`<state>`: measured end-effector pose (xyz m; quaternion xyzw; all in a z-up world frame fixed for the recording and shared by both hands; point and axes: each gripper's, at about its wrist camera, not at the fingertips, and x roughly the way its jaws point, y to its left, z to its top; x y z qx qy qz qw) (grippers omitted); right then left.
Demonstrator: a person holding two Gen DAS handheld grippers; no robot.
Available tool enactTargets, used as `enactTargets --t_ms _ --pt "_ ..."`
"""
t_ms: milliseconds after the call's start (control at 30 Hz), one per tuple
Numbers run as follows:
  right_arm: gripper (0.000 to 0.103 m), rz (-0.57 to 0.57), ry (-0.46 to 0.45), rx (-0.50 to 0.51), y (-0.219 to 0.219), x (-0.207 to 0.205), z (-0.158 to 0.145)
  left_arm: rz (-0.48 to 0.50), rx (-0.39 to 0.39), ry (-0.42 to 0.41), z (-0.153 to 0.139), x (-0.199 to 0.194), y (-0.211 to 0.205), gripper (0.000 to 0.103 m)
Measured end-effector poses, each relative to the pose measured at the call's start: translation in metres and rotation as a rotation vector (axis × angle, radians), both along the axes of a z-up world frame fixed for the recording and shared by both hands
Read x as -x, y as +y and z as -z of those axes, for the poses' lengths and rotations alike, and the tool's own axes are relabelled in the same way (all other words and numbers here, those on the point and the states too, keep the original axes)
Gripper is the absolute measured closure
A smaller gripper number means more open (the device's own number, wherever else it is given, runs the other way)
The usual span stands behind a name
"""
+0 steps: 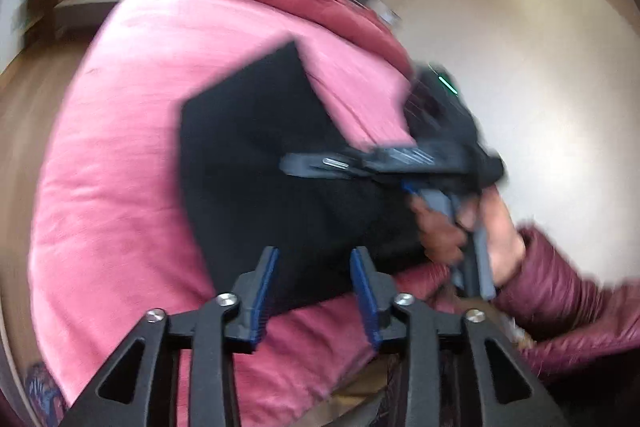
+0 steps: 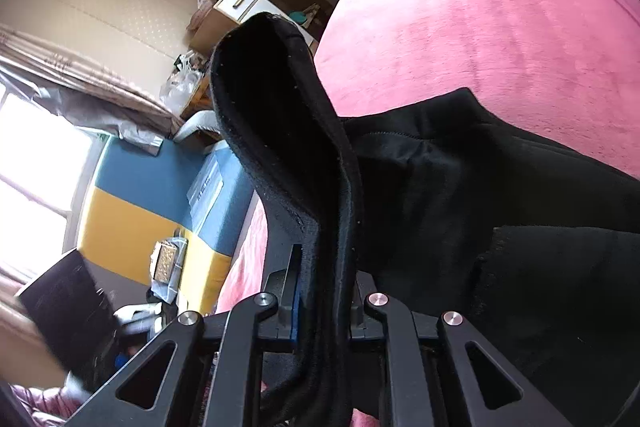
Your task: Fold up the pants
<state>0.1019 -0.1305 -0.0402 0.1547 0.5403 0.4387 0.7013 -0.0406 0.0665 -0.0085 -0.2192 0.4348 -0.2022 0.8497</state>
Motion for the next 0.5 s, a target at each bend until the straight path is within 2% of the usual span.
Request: enactTargets --t_ms 100,167,233,367,500 --pt "0.088 0.026 0.010 -0.051 -0.004 0.003 -0.007 -0.158 0.128 0.062 0.020 -0.001 0.048 0.058" --pt "0.088 0.033 0.004 -0.080 -0.009 0.006 -0.015 -0.288 0.175 0.124 0.037 -0.003 0.076 0.057" --pt "0.089 0.031 -0.010 -0.102 -0.010 0.009 -0.025 -0.335 0.185 0.157 0.050 -0.005 0.086 0.057" --pt "0.089 0.012 -0.059 -0.139 -0.012 0.021 -0.051 -0.331 0.179 0.168 0.061 -0.011 0.074 0.057" --pt "0.089 0.033 -0.104 -0.178 -0.027 0.031 -0.077 -0.271 0.178 0.113 0.047 -0.028 0.047 0.057"
